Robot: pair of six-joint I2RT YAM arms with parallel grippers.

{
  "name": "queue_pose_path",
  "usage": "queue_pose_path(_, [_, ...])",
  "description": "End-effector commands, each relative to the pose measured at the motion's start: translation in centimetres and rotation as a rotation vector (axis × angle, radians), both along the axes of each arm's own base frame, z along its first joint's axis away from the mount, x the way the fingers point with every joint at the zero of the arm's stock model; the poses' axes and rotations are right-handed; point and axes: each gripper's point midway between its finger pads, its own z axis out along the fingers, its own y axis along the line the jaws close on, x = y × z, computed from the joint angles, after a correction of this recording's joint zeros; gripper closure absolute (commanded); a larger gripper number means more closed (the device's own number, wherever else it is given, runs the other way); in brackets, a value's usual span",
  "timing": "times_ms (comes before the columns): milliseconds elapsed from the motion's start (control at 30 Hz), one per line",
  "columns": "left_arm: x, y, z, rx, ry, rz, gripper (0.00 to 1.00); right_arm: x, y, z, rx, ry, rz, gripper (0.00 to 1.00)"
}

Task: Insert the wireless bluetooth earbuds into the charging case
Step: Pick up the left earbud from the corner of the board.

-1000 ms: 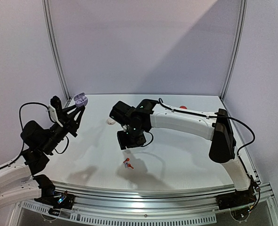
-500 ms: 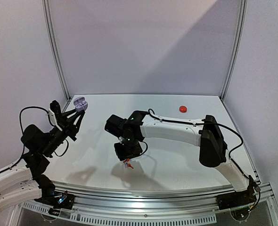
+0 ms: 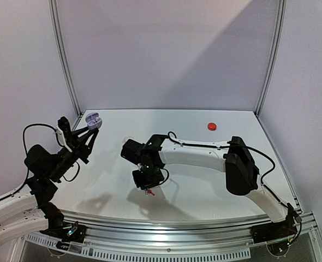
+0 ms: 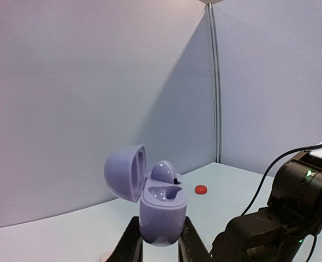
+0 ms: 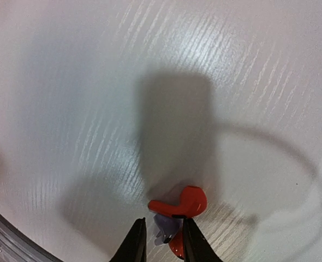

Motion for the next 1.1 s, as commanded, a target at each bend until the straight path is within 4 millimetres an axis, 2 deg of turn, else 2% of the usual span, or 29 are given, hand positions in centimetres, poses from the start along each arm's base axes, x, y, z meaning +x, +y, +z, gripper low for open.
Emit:
queue_pose_path(0, [0.2,0.3,-0.2,-0.006,0.001,0.008,1.00,-0.4,0.0,-1.7,-0.030,0.002,0.012,0.78])
queue_pose_path(267, [0.3,0.4,-0.2,-0.004,0.001,0.013,1.00,-0.2,0.1,-2.2,-0.030,-0.006,0.016,0.82])
queue_pose_path(500, [0.3,0.5,-0.1,-0.002,-0.004,0.020,1.00,-0.2,0.4,-2.1,-0.021,-0.004,0.024,0.92])
queue_pose_path(633, [0.3,0.6,-0.2,-0.002,-0.004,0.020,1.00,-0.2,0.7,-1.4,0.001,-0.009,0.034,0.99])
queue_pose_path(733, [0.3,0.6,-0.1,-0.001,-0.004,0.021,1.00,0.2,1.3,0.5,0.041,-0.042,0.055,1.00])
queue_pose_path(867, [0.3,0.5,0.1,-0.005,-0.008,0.016,1.00,0.9,2.4,4.8,0.130,-0.122,0.119,1.00])
queue_pose_path(967, [0.2,0.4,0.3,-0.007,-0.008,0.005,1.00,1.3,3.3,9.5,0.222,-0.204,0.196,1.00])
queue_pose_path(1067, [-0.1,-0.1,0.6,-0.003,-0.004,-0.033,1.00,1.5,3.4,15.6,0.319,-0.315,0.280,1.00])
